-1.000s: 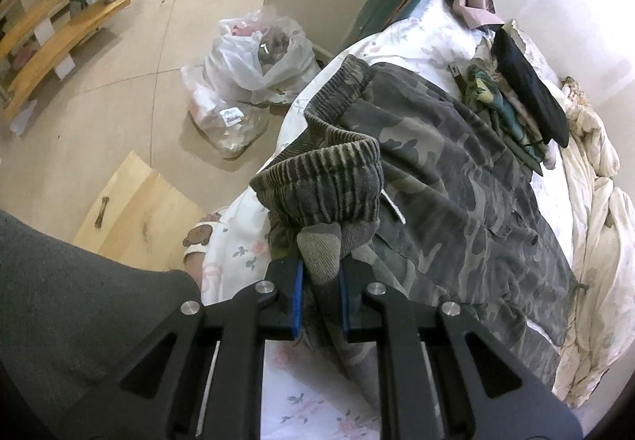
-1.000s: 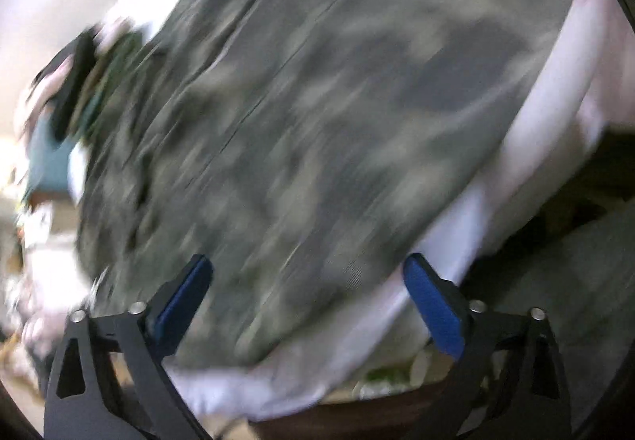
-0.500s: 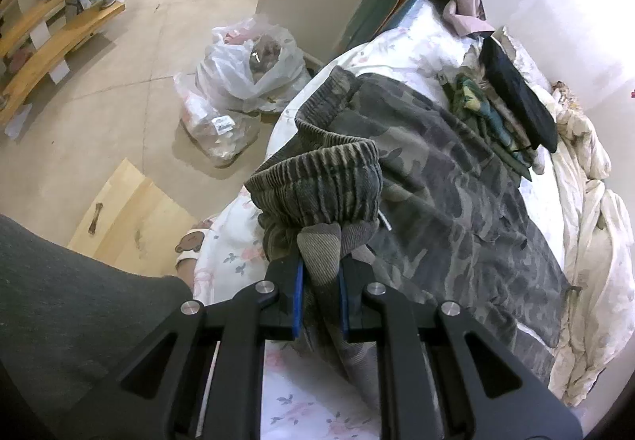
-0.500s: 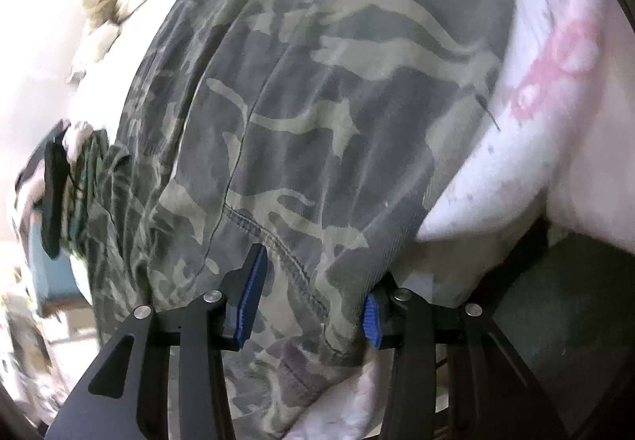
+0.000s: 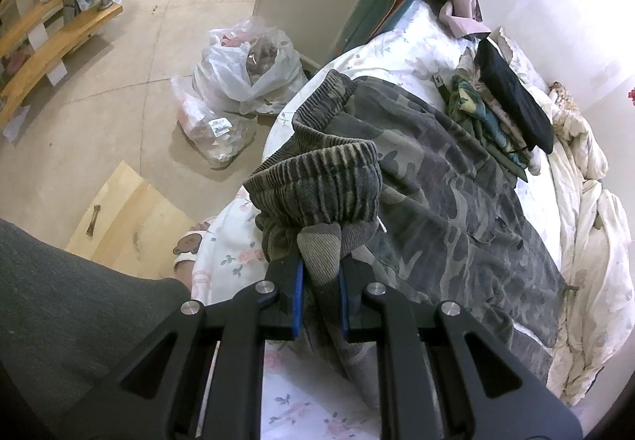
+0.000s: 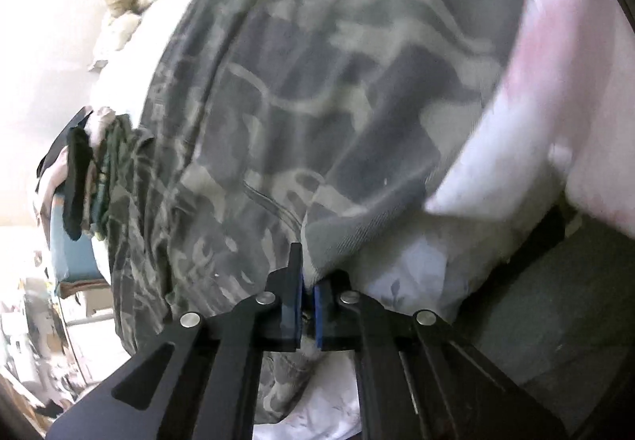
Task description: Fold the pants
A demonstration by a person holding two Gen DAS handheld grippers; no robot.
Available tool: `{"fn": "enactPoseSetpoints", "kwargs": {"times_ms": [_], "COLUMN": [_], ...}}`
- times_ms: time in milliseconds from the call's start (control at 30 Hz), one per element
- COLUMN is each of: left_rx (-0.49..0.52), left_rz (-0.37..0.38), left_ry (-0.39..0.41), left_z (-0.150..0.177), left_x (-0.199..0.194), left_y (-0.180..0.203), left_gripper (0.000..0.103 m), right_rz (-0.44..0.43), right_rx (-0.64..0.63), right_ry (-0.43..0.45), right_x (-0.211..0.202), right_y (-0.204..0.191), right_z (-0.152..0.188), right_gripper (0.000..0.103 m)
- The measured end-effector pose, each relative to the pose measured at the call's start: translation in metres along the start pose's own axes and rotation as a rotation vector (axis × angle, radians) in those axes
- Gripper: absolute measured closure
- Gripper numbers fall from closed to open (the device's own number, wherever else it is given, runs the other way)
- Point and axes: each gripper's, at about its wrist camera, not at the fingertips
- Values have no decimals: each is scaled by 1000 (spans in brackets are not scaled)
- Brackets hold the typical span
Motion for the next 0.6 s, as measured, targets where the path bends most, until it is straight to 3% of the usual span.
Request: {"fn": "enactPoseSetpoints", "kwargs": {"times_ms": [200,267,433,600], "left_rx": [-11,-12,-3,-7], "left_rz": [19,25,47,65], "left_ry": [4,2,7,38], "left_z": [-7,-9,-20,-36], "left_x": [-3,-3,-9,-19], "left_y": [-3,-3,6,19], "left_gripper": [93,93,93,93], "right_rz": [-34,-27,-7,-61], "right_rx": [-75,-120,-94,-154], "right_ry": [88,101,151,204], "right_x": [-28,-27,-22,-15], "right_y": [-32,-43,-46,-84], "right_z": [-7,-13,-40,-61], "right_gripper": [102,102,102,103]}}
Point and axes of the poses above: each gripper's, at about its wrist camera, not at the fingertips, and x roughly the way its jaws point, y to its right, z to its underside, and after that the axes turned 11 degrees about -z, right-handed
